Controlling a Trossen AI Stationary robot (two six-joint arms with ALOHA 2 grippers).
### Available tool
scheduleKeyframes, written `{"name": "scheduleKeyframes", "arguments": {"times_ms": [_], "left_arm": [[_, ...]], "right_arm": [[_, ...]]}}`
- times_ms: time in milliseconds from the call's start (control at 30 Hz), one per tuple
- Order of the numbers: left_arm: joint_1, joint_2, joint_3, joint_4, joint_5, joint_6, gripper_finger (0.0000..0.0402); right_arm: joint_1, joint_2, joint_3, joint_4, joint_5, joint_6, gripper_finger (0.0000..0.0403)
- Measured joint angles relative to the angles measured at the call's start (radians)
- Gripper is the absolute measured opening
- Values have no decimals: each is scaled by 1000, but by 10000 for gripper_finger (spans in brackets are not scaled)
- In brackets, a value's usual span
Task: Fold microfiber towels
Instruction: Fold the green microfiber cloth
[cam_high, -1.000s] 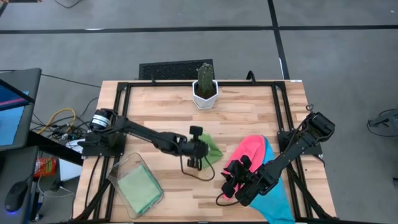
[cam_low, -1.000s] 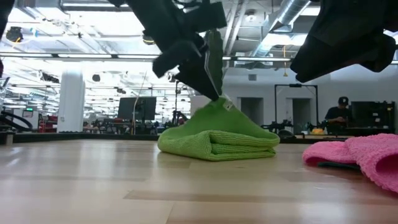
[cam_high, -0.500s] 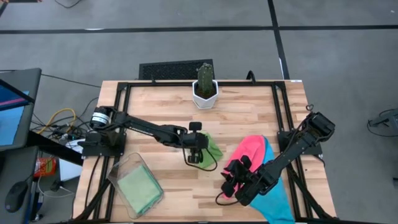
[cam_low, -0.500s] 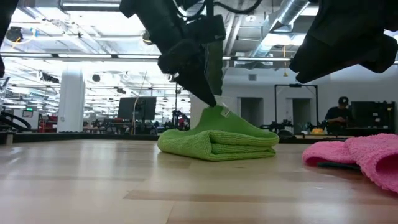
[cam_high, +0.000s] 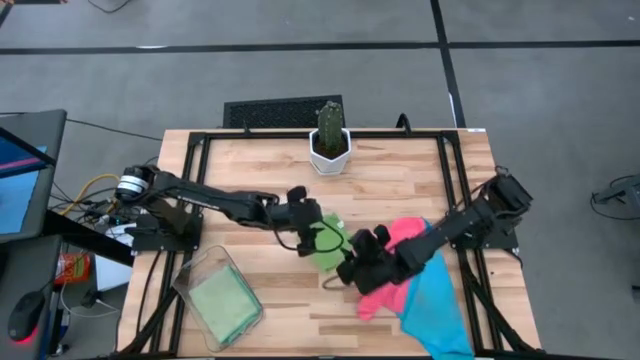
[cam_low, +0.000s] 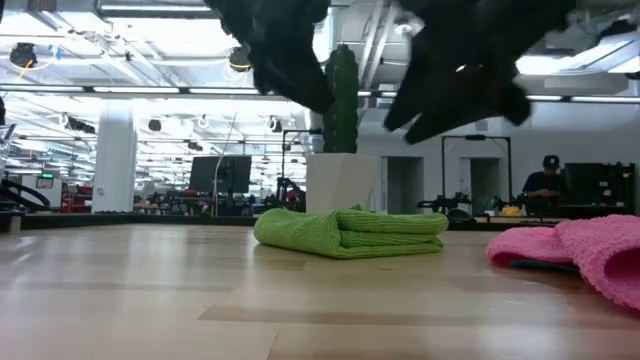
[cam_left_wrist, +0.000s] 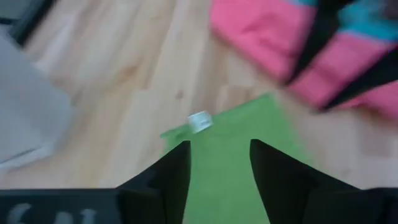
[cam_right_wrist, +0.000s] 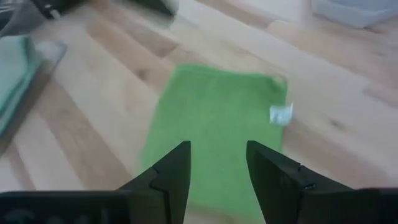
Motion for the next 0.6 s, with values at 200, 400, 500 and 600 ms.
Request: {"name": "scheduleKeyframes", "arguments": {"times_ms": [200,400,500,600], "left_arm": [[2,-9,-267,336,32,-136,115],[3,-10,-435,576,-9,-208,84],[4,8,-474,616,-18,-228,70],[0,43,-499,674,8,-248,59]], "right_arm": [[-82,0,-124,238,-92,-99,176],[-99,0,-331,588,-111,-89,174],[-99,0,-402,618,-113,-57,165],[-99,0,-443,613,-125,-17,154]]}}
